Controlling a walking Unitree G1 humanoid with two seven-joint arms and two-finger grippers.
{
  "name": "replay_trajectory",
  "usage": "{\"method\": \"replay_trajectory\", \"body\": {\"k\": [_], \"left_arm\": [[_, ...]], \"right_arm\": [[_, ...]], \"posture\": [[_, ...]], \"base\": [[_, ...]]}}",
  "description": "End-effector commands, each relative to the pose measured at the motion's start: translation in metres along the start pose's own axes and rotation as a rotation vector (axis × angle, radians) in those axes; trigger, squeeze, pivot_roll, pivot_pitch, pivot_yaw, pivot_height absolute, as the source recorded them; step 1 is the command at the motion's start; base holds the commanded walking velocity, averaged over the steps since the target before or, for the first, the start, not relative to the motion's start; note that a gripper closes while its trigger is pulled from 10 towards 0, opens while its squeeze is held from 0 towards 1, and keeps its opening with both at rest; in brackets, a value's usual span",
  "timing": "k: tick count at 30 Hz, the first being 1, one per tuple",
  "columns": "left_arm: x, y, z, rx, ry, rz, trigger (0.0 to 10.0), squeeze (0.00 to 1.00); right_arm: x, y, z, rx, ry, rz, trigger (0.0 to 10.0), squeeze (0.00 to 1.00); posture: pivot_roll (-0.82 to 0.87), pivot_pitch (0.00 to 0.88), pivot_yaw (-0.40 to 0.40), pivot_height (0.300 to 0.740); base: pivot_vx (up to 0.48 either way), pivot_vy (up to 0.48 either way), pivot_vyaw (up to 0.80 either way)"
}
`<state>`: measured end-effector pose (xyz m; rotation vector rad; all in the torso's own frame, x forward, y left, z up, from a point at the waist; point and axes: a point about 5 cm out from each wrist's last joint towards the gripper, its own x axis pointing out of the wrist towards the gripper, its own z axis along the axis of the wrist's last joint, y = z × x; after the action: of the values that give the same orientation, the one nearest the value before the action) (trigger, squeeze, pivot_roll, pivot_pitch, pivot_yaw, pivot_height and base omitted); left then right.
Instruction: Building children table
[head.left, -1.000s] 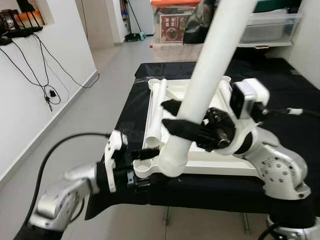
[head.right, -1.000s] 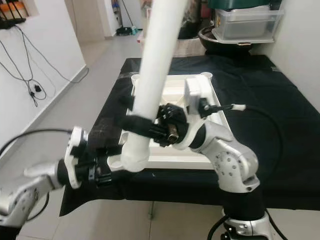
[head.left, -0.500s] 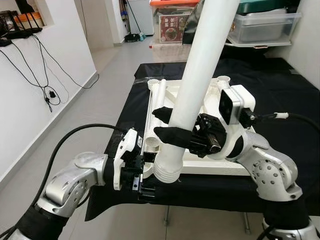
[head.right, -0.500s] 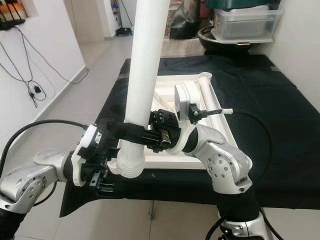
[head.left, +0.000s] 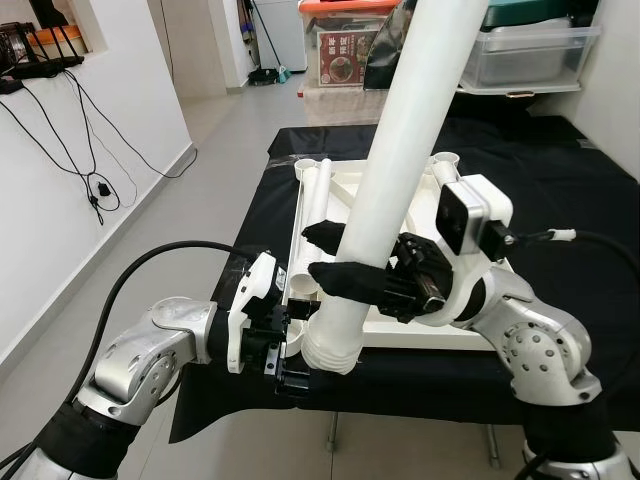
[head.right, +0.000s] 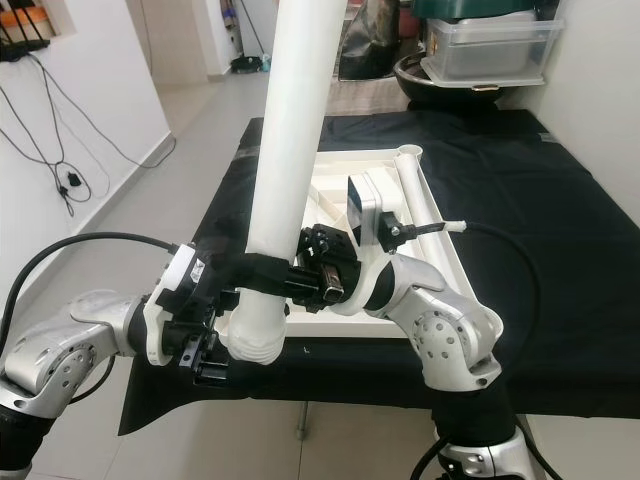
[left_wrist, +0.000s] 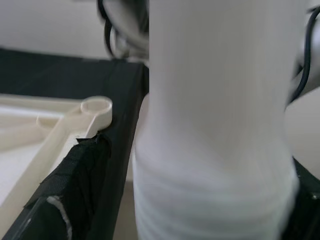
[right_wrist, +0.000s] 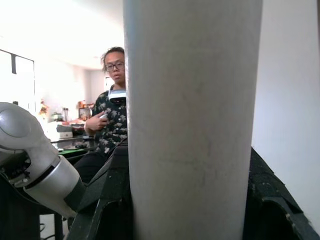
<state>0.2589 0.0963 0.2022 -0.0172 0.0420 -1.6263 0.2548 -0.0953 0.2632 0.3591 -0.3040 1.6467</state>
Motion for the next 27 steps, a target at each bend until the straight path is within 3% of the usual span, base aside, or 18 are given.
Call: {"method": "replay_trajectory", "body": {"k": [1, 4, 6, 7, 8, 9, 21, 22, 23, 27], "left_arm": [[-0.0042, 0.0063, 0.0070, 0.023, -0.029, 0.046, 10.0, 0.00], [-0.0021, 0.0071, 0.0095, 0.027, -0.050, 0.038, 8.7, 0.00], [-0.0017, 0.0069, 0.0099, 0.027, -0.053, 0.036, 8.7, 0.00], [-0.0009, 0.0074, 0.0105, 0.027, -0.064, 0.039, 2.3, 0.00], [-0.0003, 0.0078, 0.0109, 0.027, -0.072, 0.041, 2.3, 0.00], [0.0000, 0.0082, 0.0104, 0.025, -0.078, 0.045, 0.0, 0.00], [0.0006, 0.0067, 0.0068, 0.013, -0.084, 0.050, 0.0, 0.00], [0.0005, 0.0068, 0.0065, 0.015, -0.079, 0.056, 1.5, 0.00], [0.0002, 0.0067, 0.0062, 0.016, -0.074, 0.058, 9.7, 0.00], [0.0001, 0.0067, 0.0062, 0.017, -0.071, 0.060, 9.7, 0.00]], "right_arm": [[0.0051, 0.0054, -0.0018, 0.007, 0.001, 0.040, 0.0, 0.00], [0.0052, 0.0057, -0.0043, 0.012, 0.007, 0.038, 0.0, 0.00], [0.0051, 0.0057, -0.0047, 0.013, 0.008, 0.038, 0.0, 0.00], [0.0050, 0.0059, -0.0053, 0.014, 0.008, 0.037, 0.0, 0.00], [0.0049, 0.0060, -0.0057, 0.015, 0.009, 0.037, 0.0, 0.00], [0.0048, 0.0061, -0.0061, 0.016, 0.010, 0.035, 0.0, 0.00], [0.0036, 0.0037, -0.0048, 0.004, 0.011, 0.012, 0.0, 0.00], [0.0041, 0.0016, -0.0055, -0.004, 0.020, -0.012, 0.0, 0.00], [0.0044, -0.0005, -0.0073, -0.021, 0.045, -0.040, 10.0, 0.00], [0.0046, -0.0018, -0.0085, -0.033, 0.064, -0.059, 10.0, 0.00]], "posture": [[-0.05, 0.000, 0.055, 0.740], [-0.05, 0.000, 0.055, 0.740], [-0.05, 0.000, 0.055, 0.740], [-0.05, 0.000, 0.055, 0.740], [-0.05, 0.000, 0.055, 0.740], [-0.05, 0.000, 0.055, 0.740], [-0.06, 0.000, 0.058, 0.740], [-0.06, 0.000, 0.058, 0.740], [-0.06, 0.000, 0.058, 0.740], [-0.06, 0.000, 0.055, 0.740]], "base": [[0.000, 0.000, 0.00], [0.000, 0.000, 0.00], [0.000, 0.000, 0.00], [0.000, 0.000, 0.00], [0.000, 0.000, 0.00], [0.000, 0.000, 0.00], [0.000, 0.000, 0.00], [0.000, 0.000, 0.00], [0.000, 0.000, 0.00], [0.000, 0.000, 0.00]]}}
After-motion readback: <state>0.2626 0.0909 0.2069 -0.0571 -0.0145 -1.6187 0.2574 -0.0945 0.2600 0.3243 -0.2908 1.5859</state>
